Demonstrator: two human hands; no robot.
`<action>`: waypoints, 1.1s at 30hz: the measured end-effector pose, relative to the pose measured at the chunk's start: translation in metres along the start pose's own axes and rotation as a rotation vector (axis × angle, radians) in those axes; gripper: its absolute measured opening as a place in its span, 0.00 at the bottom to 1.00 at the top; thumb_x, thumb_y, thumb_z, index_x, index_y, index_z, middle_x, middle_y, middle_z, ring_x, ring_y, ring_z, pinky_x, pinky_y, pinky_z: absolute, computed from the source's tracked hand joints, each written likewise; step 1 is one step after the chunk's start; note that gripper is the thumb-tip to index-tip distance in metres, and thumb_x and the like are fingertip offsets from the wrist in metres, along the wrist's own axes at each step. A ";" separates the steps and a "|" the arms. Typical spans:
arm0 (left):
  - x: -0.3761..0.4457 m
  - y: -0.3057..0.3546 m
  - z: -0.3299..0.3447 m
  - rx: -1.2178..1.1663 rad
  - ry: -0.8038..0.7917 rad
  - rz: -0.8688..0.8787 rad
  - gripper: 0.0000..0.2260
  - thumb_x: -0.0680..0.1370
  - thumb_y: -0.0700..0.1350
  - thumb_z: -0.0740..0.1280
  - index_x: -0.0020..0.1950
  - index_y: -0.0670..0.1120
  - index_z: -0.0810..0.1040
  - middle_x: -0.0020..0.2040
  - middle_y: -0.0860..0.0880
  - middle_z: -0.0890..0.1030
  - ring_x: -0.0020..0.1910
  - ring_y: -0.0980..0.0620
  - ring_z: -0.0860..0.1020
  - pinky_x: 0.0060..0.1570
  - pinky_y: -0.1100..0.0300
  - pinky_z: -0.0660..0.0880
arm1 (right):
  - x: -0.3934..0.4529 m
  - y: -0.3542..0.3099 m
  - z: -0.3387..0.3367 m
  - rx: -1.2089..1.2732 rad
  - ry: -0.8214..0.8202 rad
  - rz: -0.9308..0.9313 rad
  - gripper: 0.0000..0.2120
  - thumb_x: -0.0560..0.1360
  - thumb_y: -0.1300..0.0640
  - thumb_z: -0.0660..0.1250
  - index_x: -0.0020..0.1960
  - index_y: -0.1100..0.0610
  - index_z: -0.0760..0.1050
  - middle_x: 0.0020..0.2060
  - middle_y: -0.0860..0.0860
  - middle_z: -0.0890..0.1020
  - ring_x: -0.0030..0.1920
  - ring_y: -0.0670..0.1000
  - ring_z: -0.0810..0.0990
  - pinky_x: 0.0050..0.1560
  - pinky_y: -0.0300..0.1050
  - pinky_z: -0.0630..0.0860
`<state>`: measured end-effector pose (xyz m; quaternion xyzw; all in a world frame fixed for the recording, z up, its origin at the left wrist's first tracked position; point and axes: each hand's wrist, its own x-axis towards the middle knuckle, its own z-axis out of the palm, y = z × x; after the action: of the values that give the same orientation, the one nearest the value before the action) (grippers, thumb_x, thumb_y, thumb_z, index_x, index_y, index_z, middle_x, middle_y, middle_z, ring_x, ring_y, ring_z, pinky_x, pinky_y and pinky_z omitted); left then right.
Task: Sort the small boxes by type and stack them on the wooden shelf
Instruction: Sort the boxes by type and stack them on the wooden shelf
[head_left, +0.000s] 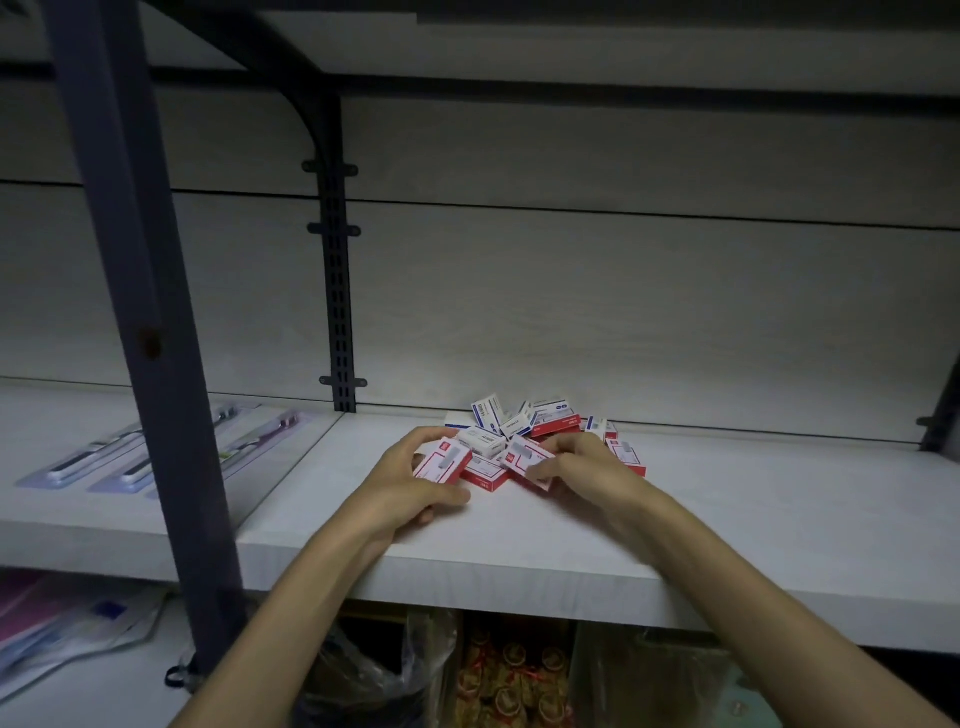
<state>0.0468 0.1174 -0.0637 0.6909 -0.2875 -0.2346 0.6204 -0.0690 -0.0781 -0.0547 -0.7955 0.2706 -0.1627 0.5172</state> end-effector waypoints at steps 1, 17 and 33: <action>0.001 -0.001 0.000 0.010 0.045 -0.018 0.25 0.68 0.32 0.77 0.60 0.51 0.76 0.45 0.47 0.81 0.24 0.55 0.70 0.25 0.61 0.67 | -0.001 0.000 -0.001 0.087 0.013 0.015 0.08 0.72 0.63 0.73 0.50 0.64 0.79 0.39 0.56 0.85 0.37 0.52 0.81 0.41 0.44 0.76; -0.001 -0.007 0.000 0.020 -0.041 0.251 0.19 0.67 0.35 0.80 0.54 0.47 0.83 0.48 0.53 0.87 0.49 0.56 0.84 0.46 0.67 0.78 | -0.025 0.000 -0.009 0.466 -0.053 -0.098 0.21 0.71 0.75 0.73 0.62 0.64 0.77 0.53 0.64 0.85 0.55 0.65 0.85 0.60 0.60 0.80; -0.022 0.022 0.092 -0.021 -0.359 0.374 0.21 0.68 0.34 0.79 0.57 0.52 0.81 0.50 0.57 0.86 0.51 0.60 0.83 0.48 0.66 0.79 | -0.158 0.022 -0.089 0.445 0.191 -0.141 0.22 0.72 0.73 0.72 0.64 0.63 0.74 0.54 0.64 0.85 0.54 0.64 0.85 0.54 0.52 0.83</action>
<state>-0.0335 0.0646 -0.0538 0.5665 -0.5134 -0.2377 0.5992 -0.2495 -0.0559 -0.0342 -0.6600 0.2196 -0.3284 0.6390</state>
